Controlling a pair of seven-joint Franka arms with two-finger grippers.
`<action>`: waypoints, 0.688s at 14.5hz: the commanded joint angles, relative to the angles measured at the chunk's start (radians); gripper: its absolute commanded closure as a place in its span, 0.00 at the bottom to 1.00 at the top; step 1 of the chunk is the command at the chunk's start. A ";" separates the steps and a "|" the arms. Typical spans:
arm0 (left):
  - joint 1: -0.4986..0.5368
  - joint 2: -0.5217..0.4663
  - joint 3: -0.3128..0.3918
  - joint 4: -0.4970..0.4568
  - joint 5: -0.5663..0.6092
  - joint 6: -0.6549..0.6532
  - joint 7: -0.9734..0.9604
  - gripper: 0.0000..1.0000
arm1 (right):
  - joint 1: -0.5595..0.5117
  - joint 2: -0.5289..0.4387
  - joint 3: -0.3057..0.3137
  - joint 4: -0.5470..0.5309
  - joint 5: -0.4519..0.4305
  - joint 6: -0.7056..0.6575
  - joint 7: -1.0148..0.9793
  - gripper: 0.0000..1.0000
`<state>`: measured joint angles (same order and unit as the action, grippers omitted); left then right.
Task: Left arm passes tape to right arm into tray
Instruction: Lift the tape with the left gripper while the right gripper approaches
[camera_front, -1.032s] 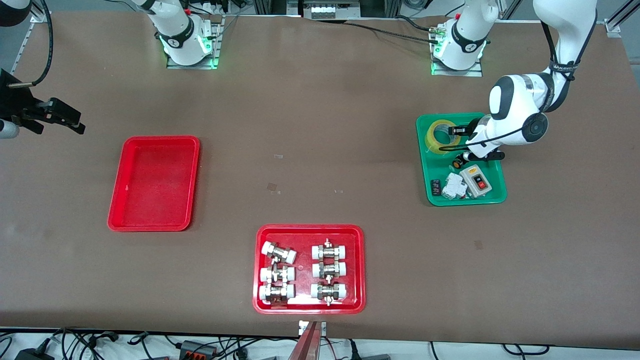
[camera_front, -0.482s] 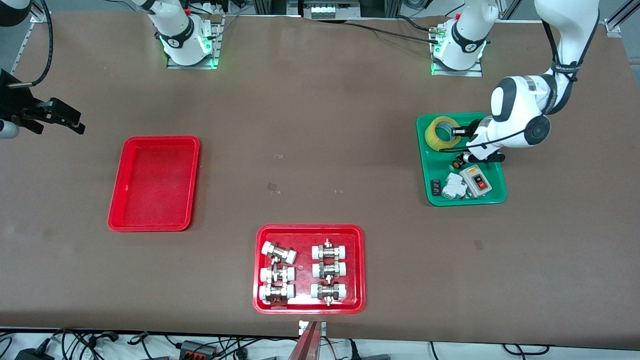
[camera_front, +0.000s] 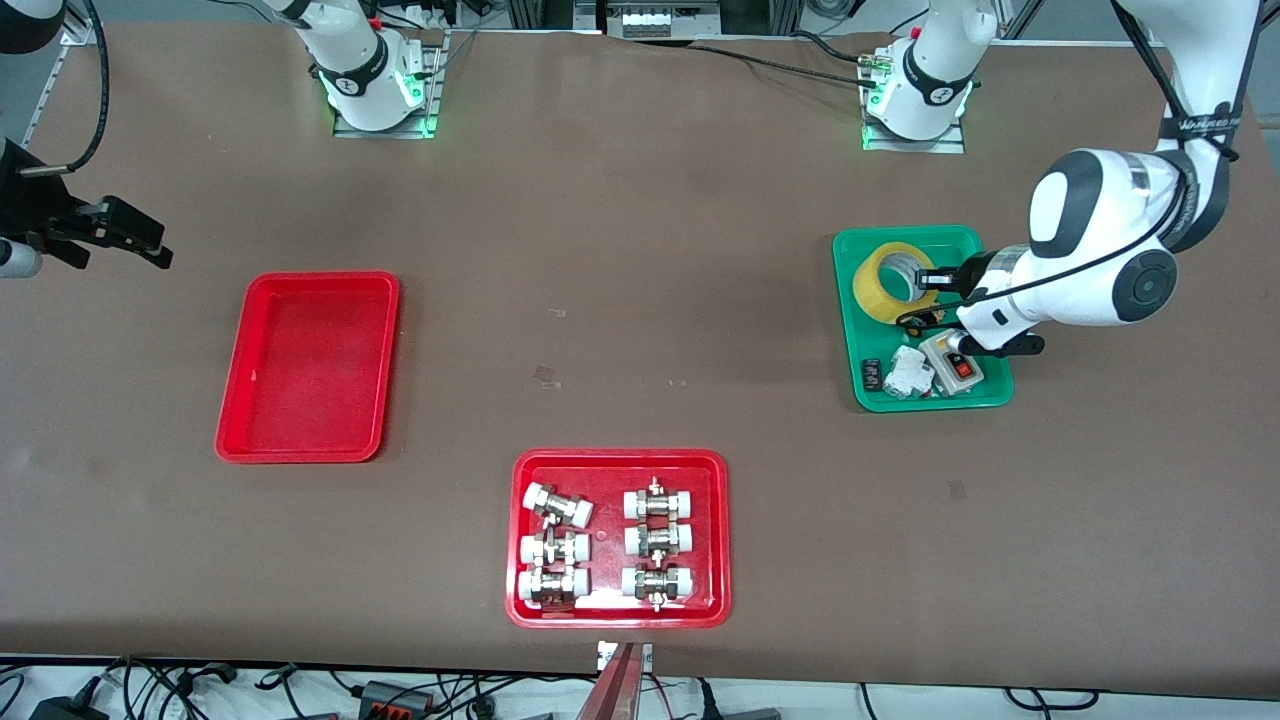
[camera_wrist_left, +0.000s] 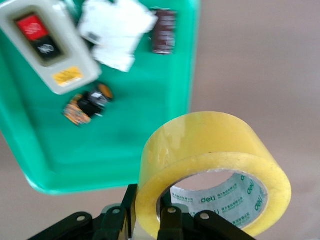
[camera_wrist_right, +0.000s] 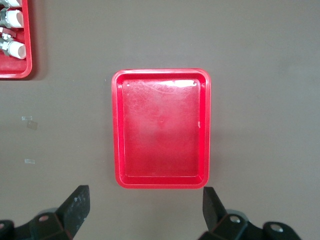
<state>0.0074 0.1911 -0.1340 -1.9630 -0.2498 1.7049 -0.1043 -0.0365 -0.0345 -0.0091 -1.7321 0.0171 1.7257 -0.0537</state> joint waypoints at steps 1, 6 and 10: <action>-0.012 0.005 -0.097 0.168 -0.064 -0.179 -0.072 0.99 | 0.018 0.018 0.008 0.016 0.009 -0.015 -0.006 0.00; -0.021 0.008 -0.223 0.387 -0.299 -0.307 -0.152 1.00 | 0.118 0.079 0.008 0.025 0.111 -0.113 0.006 0.00; -0.059 0.010 -0.226 0.427 -0.505 -0.284 -0.218 1.00 | 0.162 0.148 0.008 0.051 0.136 -0.120 -0.009 0.00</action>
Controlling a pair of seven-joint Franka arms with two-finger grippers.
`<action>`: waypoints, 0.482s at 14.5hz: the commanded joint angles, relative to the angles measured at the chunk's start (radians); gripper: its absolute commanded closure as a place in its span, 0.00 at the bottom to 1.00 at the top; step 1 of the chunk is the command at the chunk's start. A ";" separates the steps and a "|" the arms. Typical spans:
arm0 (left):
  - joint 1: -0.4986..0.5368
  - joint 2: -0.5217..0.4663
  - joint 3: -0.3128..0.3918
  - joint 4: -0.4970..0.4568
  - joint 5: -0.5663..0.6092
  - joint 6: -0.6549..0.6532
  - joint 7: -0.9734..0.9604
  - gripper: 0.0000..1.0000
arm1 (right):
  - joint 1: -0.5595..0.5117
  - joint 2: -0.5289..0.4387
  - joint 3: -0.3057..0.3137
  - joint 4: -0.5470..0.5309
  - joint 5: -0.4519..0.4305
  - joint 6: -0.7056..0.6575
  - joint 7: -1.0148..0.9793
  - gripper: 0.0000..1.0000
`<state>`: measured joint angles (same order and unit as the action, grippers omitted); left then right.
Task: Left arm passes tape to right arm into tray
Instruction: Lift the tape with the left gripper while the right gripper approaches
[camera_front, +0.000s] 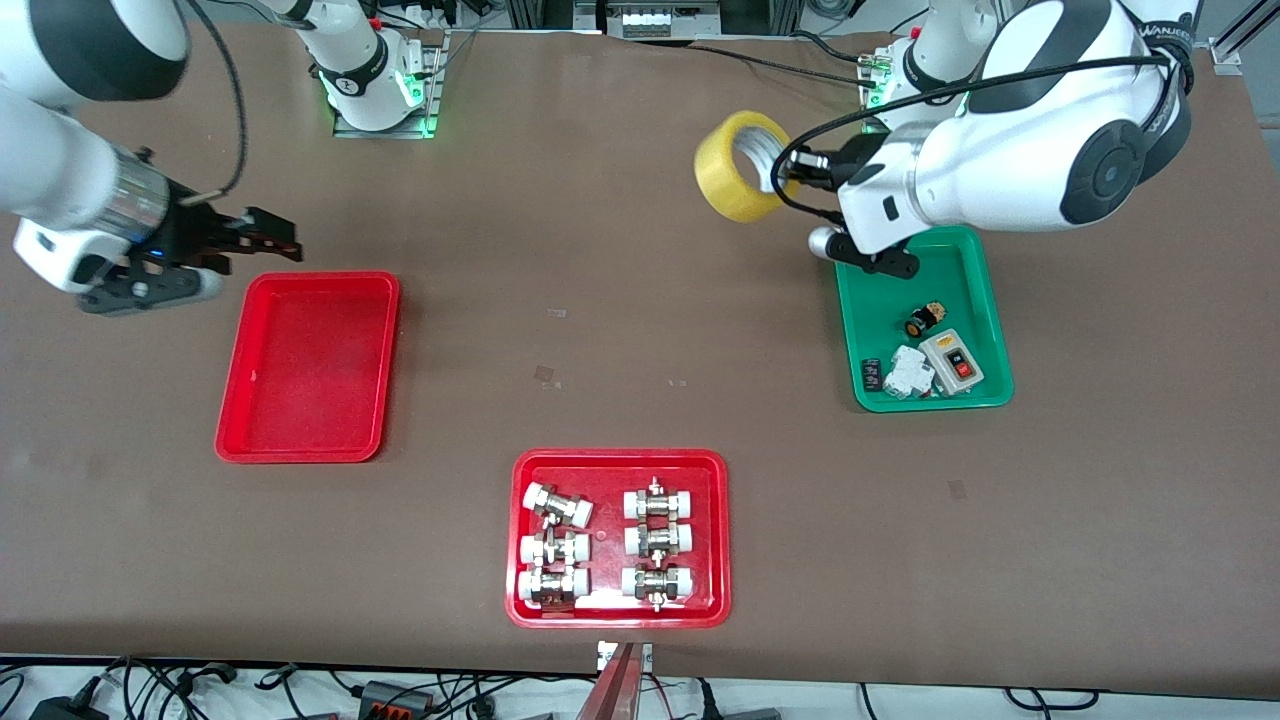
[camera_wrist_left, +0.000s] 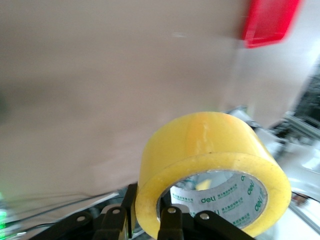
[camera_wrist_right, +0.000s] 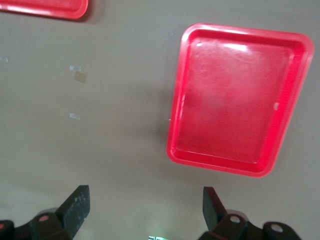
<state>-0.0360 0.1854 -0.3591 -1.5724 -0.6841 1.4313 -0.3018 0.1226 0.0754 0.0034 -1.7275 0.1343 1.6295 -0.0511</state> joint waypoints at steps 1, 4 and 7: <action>-0.040 0.026 -0.001 0.046 -0.092 0.017 -0.046 1.00 | 0.005 0.052 -0.005 0.068 0.036 -0.030 -0.013 0.00; -0.080 0.064 -0.001 0.051 -0.153 0.076 -0.149 1.00 | 0.009 0.070 -0.003 0.095 0.132 -0.040 -0.029 0.00; -0.151 0.081 0.000 0.055 -0.172 0.223 -0.204 1.00 | 0.058 0.070 0.001 0.109 0.252 -0.039 -0.027 0.00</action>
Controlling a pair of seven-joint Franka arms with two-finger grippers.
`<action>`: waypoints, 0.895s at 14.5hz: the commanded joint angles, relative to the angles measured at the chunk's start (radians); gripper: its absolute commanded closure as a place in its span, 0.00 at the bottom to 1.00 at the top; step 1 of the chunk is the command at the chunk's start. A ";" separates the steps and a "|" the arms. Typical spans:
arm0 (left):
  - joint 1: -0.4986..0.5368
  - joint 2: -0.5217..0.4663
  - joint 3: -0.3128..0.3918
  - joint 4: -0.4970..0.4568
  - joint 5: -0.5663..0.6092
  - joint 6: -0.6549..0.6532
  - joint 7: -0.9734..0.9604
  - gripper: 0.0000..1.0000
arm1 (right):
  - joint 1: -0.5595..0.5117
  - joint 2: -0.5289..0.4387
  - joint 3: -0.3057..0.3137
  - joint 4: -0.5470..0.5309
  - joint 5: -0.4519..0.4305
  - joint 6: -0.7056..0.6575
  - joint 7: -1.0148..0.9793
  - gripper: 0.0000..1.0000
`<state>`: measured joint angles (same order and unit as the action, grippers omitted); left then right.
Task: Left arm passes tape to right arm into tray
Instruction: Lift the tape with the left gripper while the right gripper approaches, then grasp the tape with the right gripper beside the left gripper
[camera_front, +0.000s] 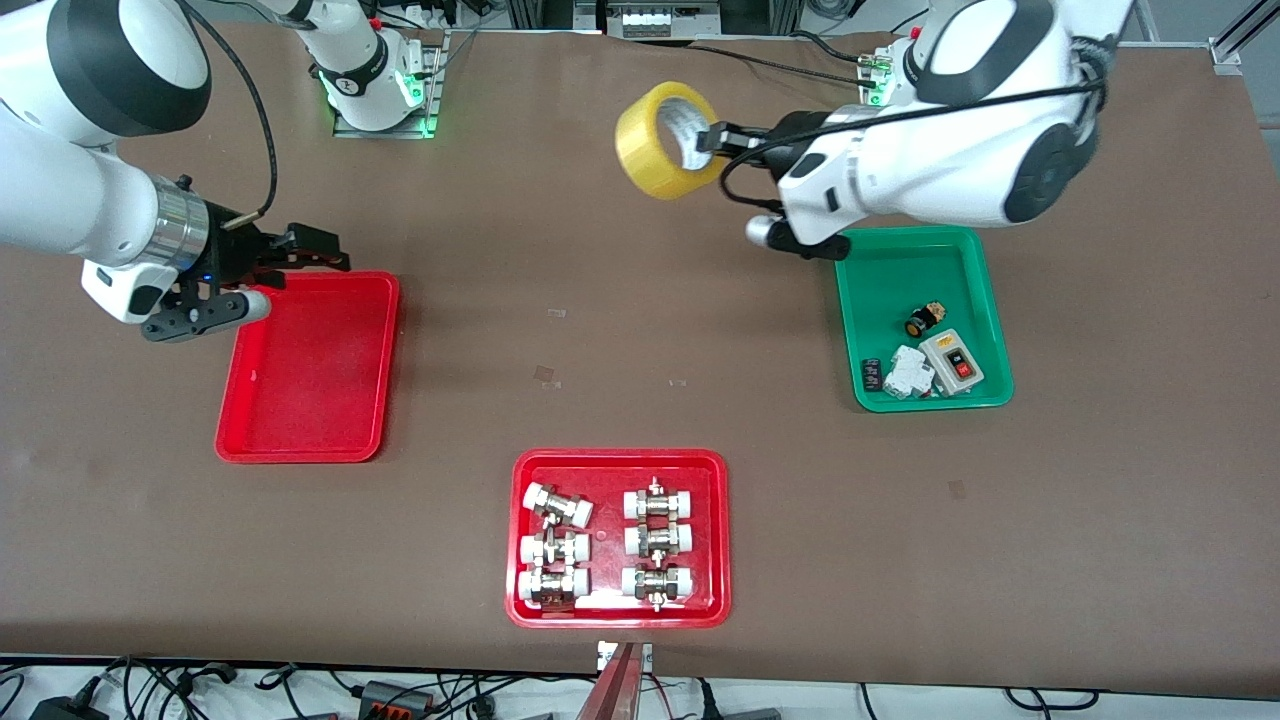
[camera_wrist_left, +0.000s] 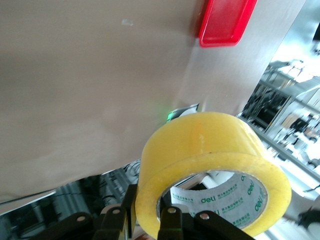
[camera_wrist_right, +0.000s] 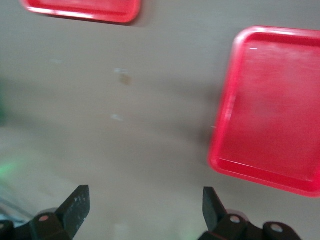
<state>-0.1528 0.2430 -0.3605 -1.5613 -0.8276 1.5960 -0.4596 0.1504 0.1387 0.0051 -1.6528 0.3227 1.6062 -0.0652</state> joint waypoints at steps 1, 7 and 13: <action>-0.039 0.025 0.002 0.044 -0.028 0.083 -0.050 1.00 | 0.035 0.009 -0.002 0.045 0.117 -0.015 -0.012 0.00; -0.048 0.035 0.002 0.046 -0.013 0.085 -0.036 1.00 | 0.132 0.033 0.000 0.071 0.430 0.075 0.028 0.00; -0.045 0.035 0.002 0.046 -0.013 0.084 -0.036 1.00 | 0.297 0.036 0.000 0.109 0.513 0.216 0.315 0.00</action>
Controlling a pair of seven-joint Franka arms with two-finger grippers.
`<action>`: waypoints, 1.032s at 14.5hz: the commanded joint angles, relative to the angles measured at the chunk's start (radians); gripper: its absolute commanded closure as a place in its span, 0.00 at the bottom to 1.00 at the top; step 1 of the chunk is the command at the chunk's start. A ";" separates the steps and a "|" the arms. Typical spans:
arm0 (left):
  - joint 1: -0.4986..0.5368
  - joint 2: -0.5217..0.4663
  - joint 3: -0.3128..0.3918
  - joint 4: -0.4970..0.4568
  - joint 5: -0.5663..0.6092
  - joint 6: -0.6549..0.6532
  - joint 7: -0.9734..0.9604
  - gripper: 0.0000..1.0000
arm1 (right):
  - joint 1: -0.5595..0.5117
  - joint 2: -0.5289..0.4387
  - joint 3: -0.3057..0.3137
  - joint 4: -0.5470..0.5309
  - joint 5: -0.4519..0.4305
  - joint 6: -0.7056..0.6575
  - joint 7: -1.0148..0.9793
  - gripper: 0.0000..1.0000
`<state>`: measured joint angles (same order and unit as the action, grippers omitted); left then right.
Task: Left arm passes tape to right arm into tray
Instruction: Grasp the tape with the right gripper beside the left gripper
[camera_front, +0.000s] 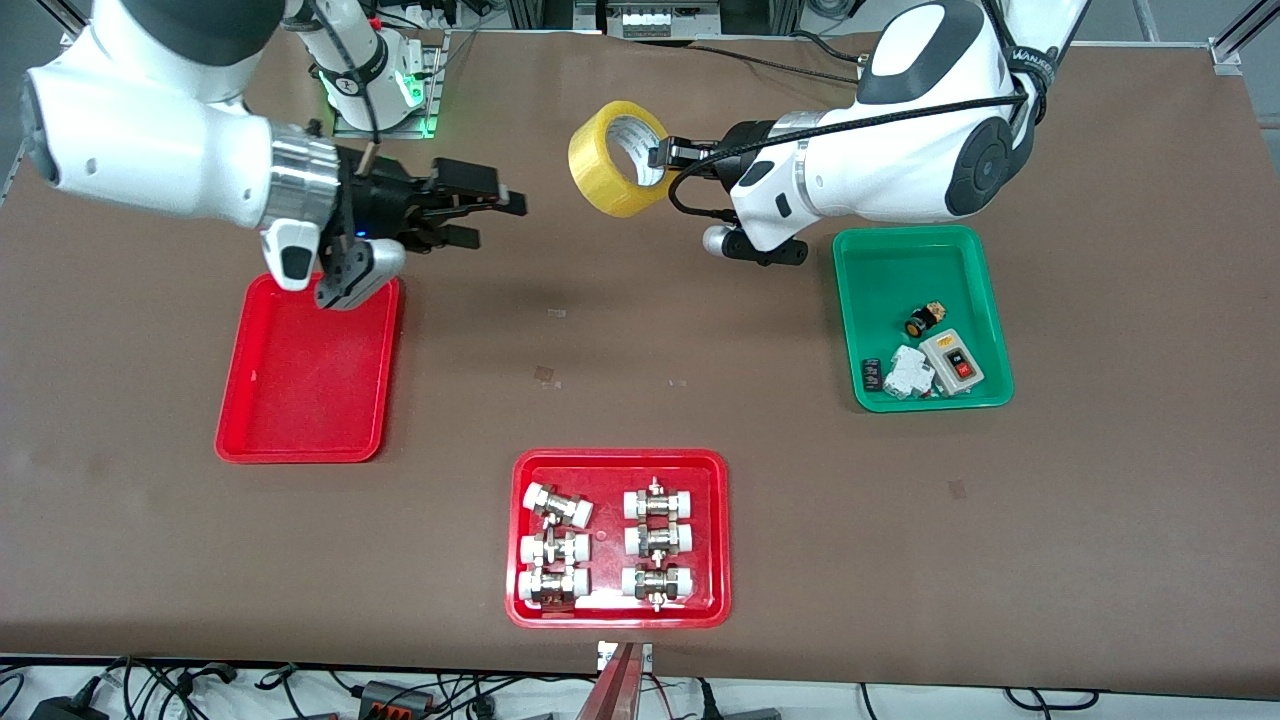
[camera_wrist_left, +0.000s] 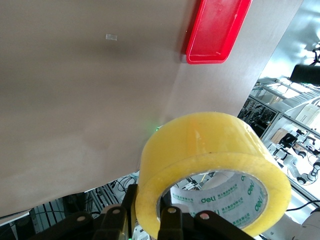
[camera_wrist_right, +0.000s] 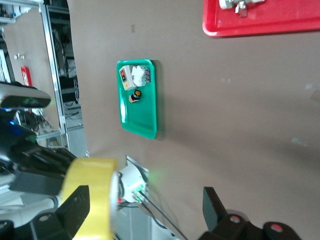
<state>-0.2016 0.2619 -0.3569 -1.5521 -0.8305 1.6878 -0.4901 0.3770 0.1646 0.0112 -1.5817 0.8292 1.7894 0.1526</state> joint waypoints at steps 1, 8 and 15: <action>0.004 0.016 -0.002 0.036 -0.012 -0.008 -0.005 1.00 | 0.097 0.010 -0.007 0.040 0.001 0.047 0.151 0.00; 0.007 0.013 -0.001 0.036 -0.012 -0.016 -0.005 0.99 | 0.134 0.013 -0.007 0.032 0.007 0.038 0.277 0.00; 0.007 0.013 -0.001 0.036 -0.012 -0.016 -0.004 0.99 | 0.149 0.021 -0.007 0.034 0.013 -0.040 0.331 0.00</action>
<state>-0.1968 0.2620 -0.3561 -1.5510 -0.8305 1.6878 -0.4901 0.5274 0.1903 0.0123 -1.5622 0.8291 1.7930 0.4622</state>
